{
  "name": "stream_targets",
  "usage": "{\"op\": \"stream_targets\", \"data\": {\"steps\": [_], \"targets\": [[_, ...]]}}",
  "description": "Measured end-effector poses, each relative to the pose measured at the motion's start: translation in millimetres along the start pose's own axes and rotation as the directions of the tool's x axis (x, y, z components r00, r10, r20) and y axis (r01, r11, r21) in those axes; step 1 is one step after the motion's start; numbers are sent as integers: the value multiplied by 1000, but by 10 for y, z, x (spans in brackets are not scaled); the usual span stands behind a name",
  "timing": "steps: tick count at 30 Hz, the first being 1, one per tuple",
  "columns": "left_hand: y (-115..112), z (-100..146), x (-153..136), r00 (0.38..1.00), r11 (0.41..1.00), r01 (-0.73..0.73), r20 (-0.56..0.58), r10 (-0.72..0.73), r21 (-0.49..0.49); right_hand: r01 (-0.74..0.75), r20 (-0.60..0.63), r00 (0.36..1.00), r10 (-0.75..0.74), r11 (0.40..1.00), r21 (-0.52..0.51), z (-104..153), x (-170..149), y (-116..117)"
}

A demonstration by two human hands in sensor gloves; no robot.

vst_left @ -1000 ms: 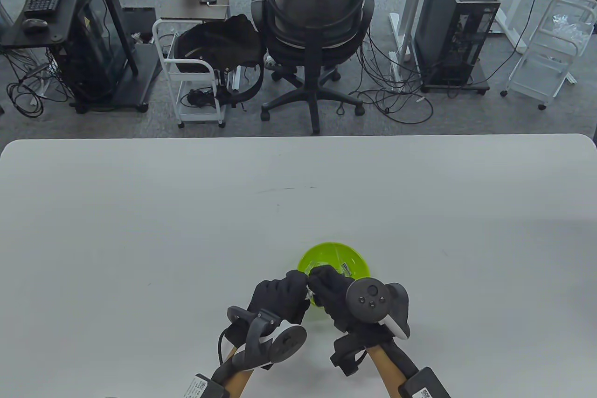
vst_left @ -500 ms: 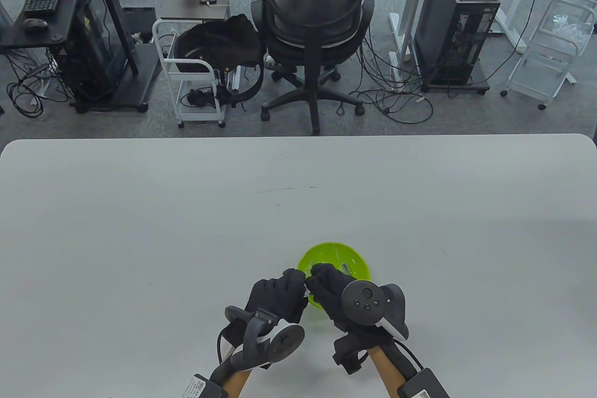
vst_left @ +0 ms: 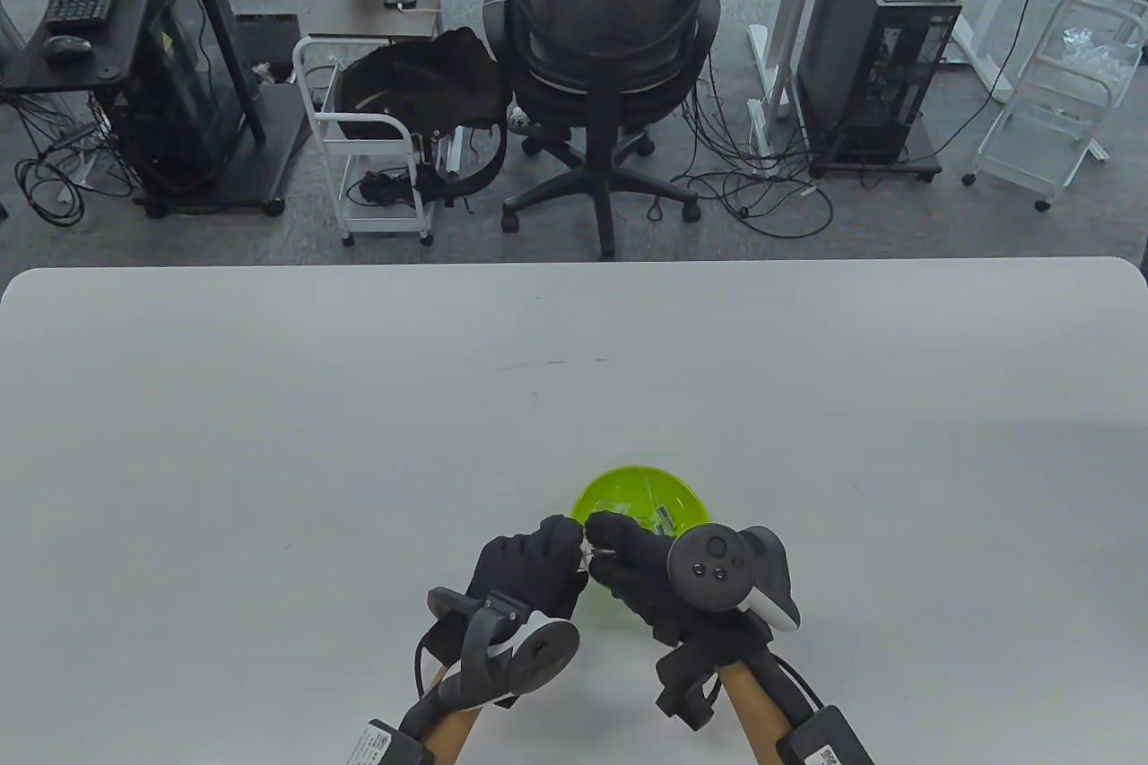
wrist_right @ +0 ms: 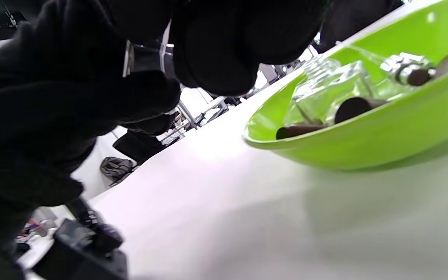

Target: Assemble perfume bottles from components

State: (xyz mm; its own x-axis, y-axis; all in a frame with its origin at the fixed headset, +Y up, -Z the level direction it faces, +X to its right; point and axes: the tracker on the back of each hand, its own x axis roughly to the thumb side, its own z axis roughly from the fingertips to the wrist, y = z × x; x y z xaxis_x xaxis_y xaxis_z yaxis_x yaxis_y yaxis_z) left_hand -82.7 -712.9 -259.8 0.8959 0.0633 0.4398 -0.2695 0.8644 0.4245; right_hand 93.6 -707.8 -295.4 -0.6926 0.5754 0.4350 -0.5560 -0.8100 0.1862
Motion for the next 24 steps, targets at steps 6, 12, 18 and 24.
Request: {"op": "stream_targets", "data": {"steps": [6,12,18,24], "targets": [[-17,-25,-2,1000,1000,10,-14,-10,4,-331,-84,943,322,934,-134,11,113,69],[15,-28,-7,1000,1000,-18,-16,18,18,-173,-118,981,155,971,-163,16,56,37],[8,-34,-24,999,999,-48,-12,48,-5,-346,48,935,351,933,-98,55,124,-6],[-21,-38,10,1000,999,-27,-2,27,-22,-511,12,854,520,843,-167,47,173,93]]}}
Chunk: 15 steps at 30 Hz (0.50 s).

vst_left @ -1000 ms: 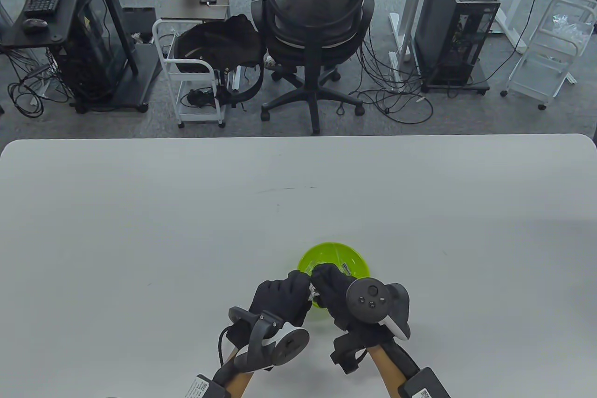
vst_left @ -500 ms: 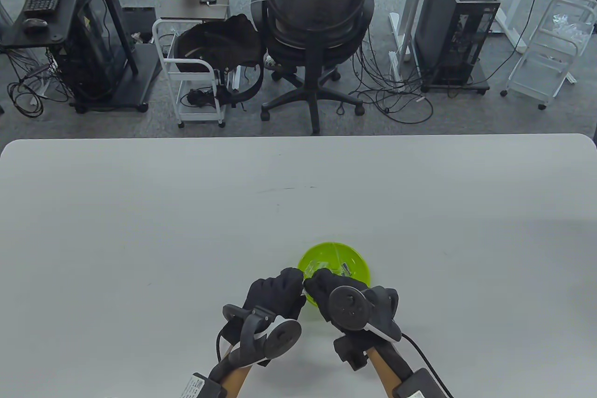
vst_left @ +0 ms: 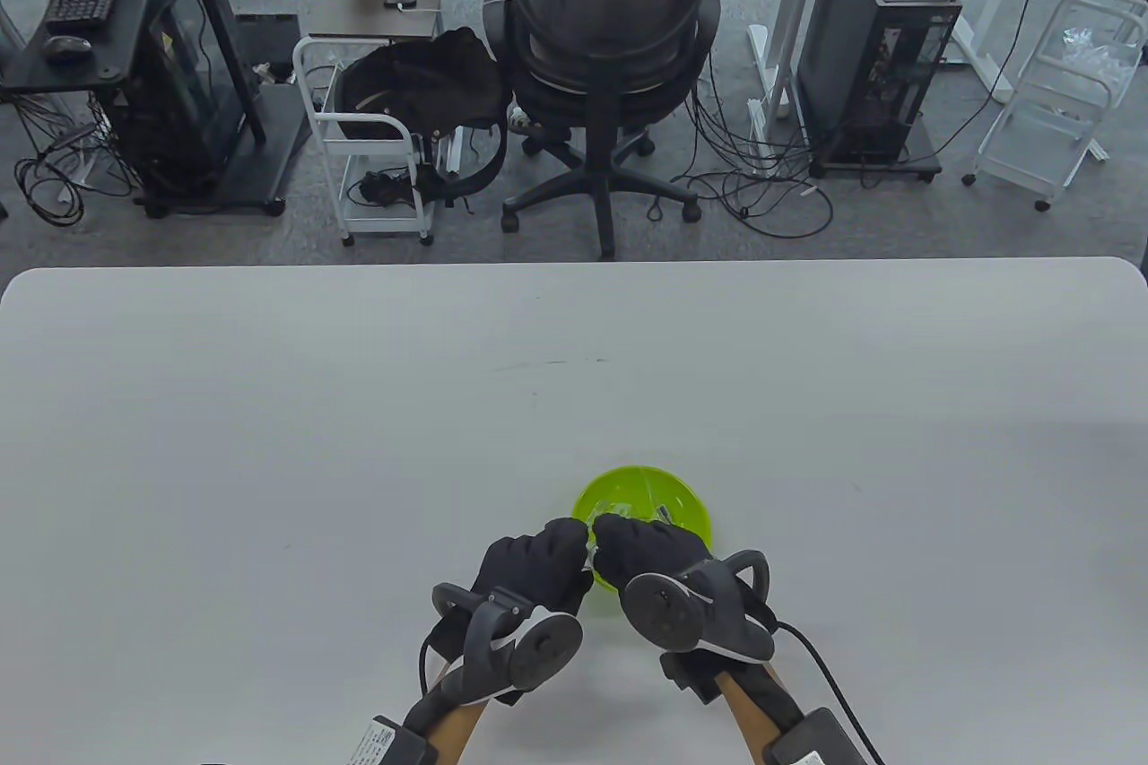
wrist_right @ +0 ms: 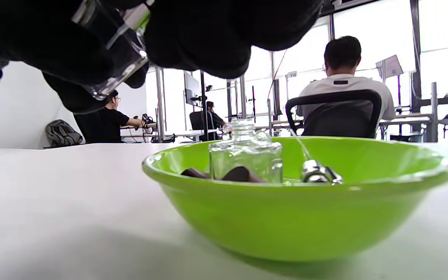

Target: Assemble perfume bottles from components

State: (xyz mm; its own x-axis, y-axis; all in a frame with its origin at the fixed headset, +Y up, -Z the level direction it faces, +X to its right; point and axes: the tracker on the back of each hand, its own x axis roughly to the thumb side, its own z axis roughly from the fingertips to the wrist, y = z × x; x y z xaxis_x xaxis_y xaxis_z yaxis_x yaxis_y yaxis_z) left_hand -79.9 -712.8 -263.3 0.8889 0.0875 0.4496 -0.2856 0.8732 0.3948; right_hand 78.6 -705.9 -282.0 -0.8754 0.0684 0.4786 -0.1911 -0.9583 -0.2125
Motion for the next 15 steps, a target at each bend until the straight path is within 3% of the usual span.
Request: {"op": "stream_targets", "data": {"steps": [5,9,13,15], "targets": [[26,6,1,1000,1000,22,2,-22,22,111,-46,993,-111,994,-15,-3,-30,-12],[52,4,-12,999,997,43,-5,-43,57,287,-112,951,-287,958,-23,-6,-123,-61],[75,16,-166,997,998,18,-81,-13,53,160,-135,974,-181,975,-156,52,-311,-276],[82,22,-244,994,999,8,-113,-2,52,99,-163,979,-120,986,-132,71,-393,-334]]}}
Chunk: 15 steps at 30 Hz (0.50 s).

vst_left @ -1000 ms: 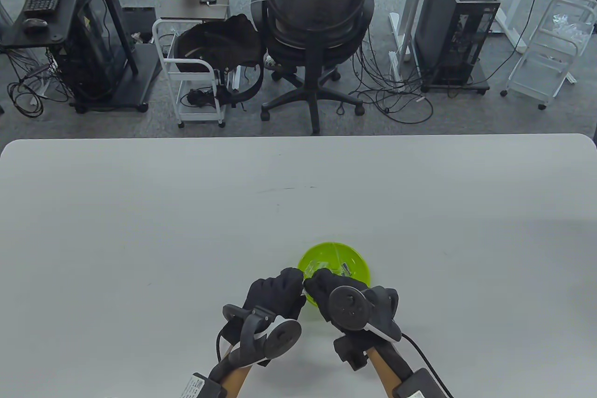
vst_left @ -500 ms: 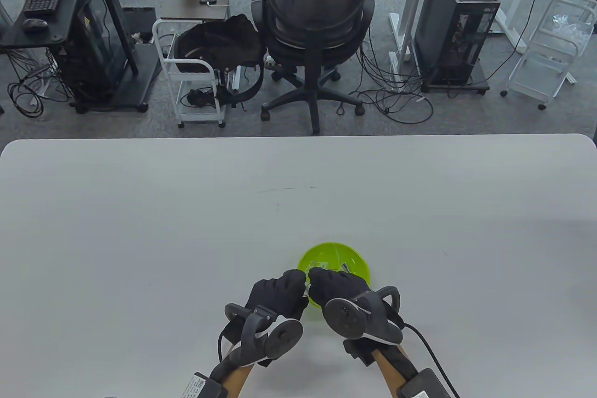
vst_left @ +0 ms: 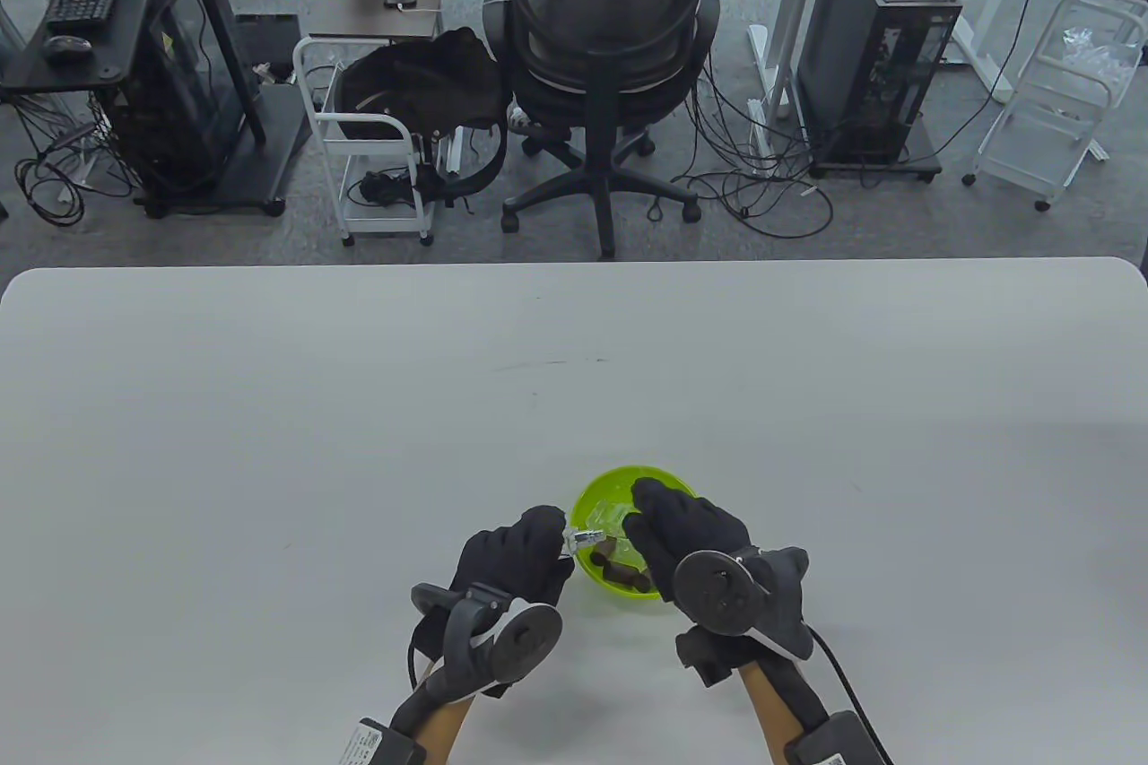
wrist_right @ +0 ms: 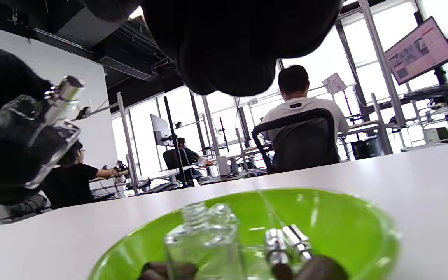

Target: Assemble perfume bottles from components

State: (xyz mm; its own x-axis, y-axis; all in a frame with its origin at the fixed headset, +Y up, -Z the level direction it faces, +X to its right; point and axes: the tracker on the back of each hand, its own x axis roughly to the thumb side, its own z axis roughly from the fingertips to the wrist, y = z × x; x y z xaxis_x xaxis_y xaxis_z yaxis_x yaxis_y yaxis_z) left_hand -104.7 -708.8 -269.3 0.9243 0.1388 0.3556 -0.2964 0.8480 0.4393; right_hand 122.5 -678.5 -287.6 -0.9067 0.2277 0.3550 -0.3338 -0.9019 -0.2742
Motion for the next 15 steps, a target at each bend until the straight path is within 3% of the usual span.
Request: {"op": "stream_targets", "data": {"steps": [4,5,8,15], "targets": [[0,-13,-107,999,1000,-18,-46,17,-9,-131,11,991,131,976,174,-59,-65,56],[0,-15,-119,999,1000,-16,-51,16,-9,-214,28,976,214,941,261,-97,-48,120],[7,-15,-131,998,1000,-16,-56,15,-6,-340,48,936,349,859,383,-163,16,227],[19,-10,-154,997,1000,-22,-68,22,1,-505,86,840,536,712,488,-262,180,507]]}}
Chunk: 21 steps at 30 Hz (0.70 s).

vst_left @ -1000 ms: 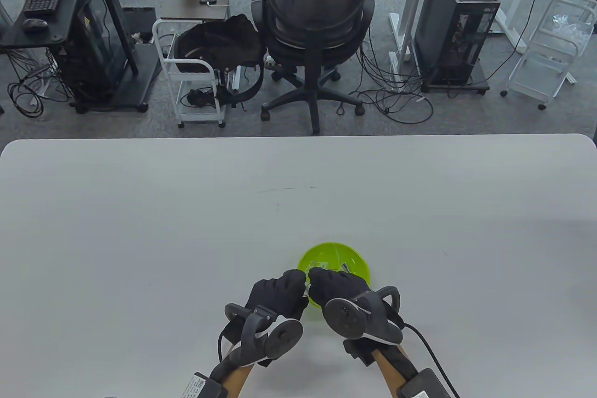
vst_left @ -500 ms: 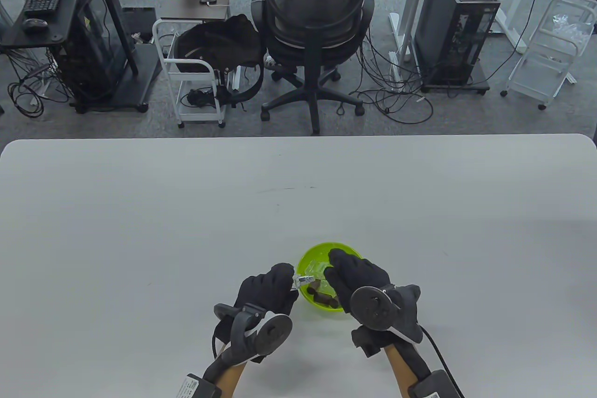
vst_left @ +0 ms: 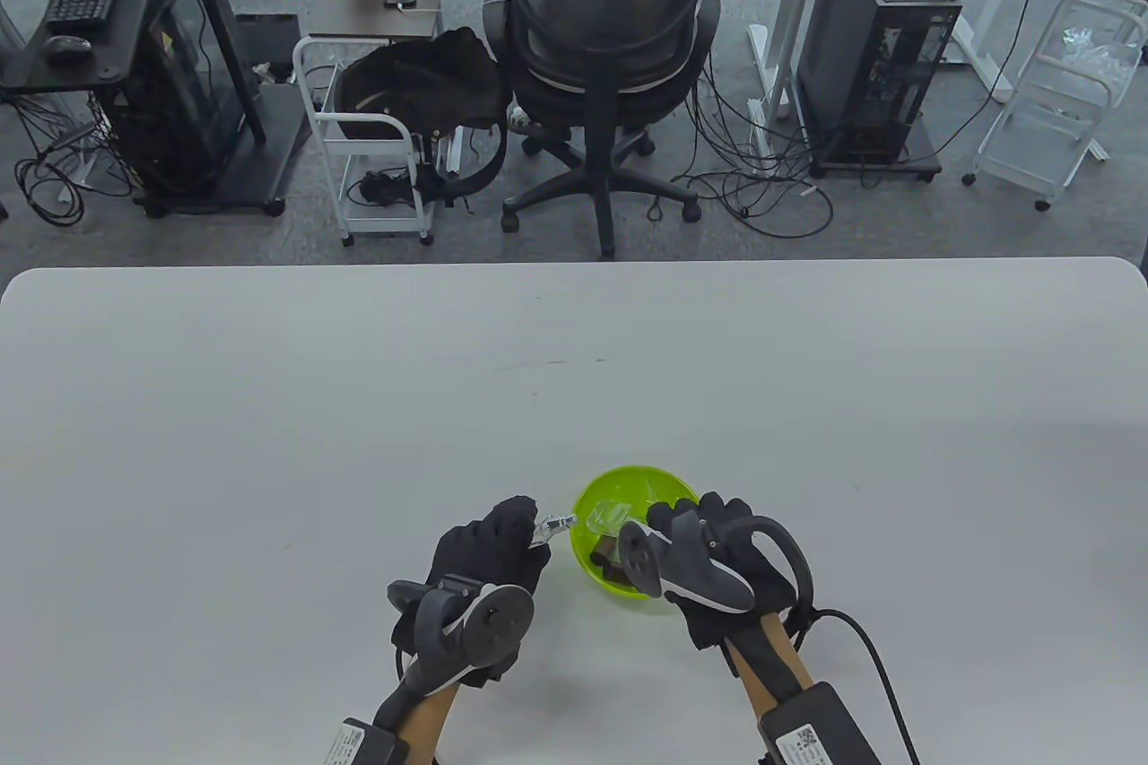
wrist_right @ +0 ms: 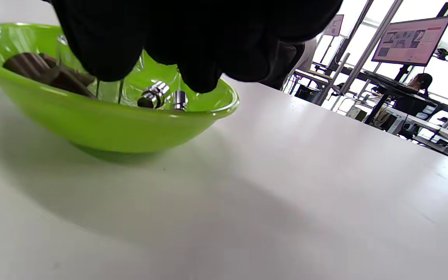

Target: Assemble perfume bottles from components

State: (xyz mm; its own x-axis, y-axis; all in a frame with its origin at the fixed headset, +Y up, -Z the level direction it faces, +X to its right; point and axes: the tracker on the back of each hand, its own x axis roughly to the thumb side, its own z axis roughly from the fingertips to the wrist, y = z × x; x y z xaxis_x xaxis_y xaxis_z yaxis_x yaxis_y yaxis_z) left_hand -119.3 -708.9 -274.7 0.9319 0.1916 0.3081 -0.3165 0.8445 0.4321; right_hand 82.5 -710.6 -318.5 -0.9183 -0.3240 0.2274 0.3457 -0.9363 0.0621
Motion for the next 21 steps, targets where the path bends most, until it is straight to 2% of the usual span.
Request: {"op": "stream_targets", "data": {"steps": [7,15,21], "targets": [[-38,-5,-95,999,1000,1,-37,-2,-22,-44,-15,999,44,999,24,-112,93,91],[-56,-1,-110,999,999,15,-44,-16,-33,-63,-18,998,64,998,18,-76,111,65],[-59,-8,-104,999,999,17,-45,-19,-38,-55,-31,998,57,997,55,-89,124,65]]}}
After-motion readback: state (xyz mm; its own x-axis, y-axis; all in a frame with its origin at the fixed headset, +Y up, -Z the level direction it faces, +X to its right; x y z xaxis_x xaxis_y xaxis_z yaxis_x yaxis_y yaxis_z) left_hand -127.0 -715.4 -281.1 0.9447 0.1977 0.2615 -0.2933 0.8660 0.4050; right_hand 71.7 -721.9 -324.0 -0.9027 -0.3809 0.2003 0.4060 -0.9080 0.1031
